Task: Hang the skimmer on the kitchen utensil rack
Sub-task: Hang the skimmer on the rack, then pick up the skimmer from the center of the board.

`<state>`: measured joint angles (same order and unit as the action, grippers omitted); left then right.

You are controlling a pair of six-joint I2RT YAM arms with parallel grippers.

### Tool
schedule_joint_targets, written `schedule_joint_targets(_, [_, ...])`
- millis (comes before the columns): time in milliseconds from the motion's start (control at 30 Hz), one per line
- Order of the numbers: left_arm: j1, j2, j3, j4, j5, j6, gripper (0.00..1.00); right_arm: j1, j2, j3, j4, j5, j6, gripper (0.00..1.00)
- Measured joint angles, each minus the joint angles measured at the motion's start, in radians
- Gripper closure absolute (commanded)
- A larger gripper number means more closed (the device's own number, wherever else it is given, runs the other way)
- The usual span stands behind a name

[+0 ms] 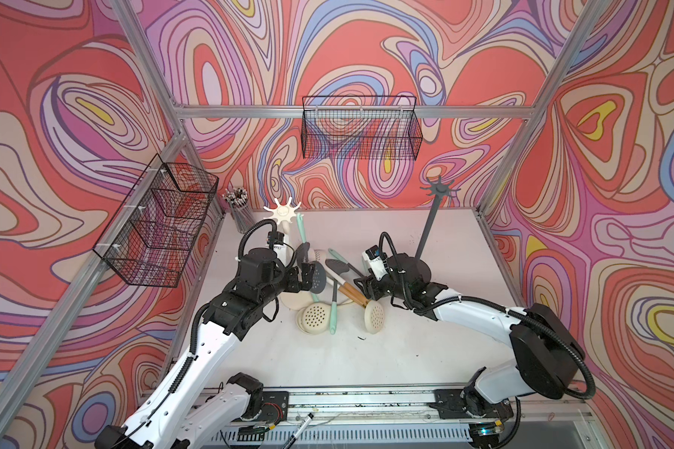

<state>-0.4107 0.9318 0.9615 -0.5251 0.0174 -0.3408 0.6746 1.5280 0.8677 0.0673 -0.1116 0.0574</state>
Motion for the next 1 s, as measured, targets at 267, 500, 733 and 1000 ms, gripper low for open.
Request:
schedule_joint_targets(267, [0.0, -0.064, -0.039, -0.164, -0.052, -0.007, 0.0, 0.049, 0.137, 0.091, -0.133, 0.027, -0.037, 0.37])
schedule_joint_targets(500, [0.0, -0.046, -0.042, -0.19, -0.04, -0.016, 0.0, 0.054, 0.216, 0.157, -0.188, 0.045, -0.05, 0.65])
schedule_joint_targets(733, [0.0, -0.034, -0.043, -0.19, -0.007, -0.027, 0.0, 0.061, 0.181, 0.14, -0.199, 0.059, -0.055, 0.9])
schedule_joint_targets(1000, [0.0, -0.045, -0.043, -0.191, 0.035, -0.035, 0.0, 0.059, 0.049, 0.092, -0.212, 0.131, -0.034, 0.9])
